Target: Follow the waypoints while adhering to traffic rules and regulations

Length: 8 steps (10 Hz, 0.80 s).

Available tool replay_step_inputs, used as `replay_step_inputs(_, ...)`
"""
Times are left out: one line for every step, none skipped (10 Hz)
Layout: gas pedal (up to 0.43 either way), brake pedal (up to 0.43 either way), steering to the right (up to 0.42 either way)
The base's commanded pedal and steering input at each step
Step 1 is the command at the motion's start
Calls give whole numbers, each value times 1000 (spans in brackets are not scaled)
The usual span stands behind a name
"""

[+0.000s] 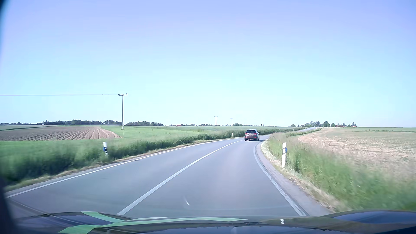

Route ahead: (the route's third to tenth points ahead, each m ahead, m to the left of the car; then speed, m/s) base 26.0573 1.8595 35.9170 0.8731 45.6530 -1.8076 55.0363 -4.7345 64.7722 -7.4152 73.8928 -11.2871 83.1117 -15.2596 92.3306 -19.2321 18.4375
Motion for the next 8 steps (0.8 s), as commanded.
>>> replay_step_inputs(79, 0, 21)
replay_step_inputs(79, 0, 27)
replay_step_inputs(79, 0, 29)
replay_step_inputs(87, 0, 29)
replay_step_inputs(87, 0, 29)
replay_step_inputs(87, 0, 29)
replay_step_inputs(87, 0, 29)
replay_step_inputs(87, 0, 29)
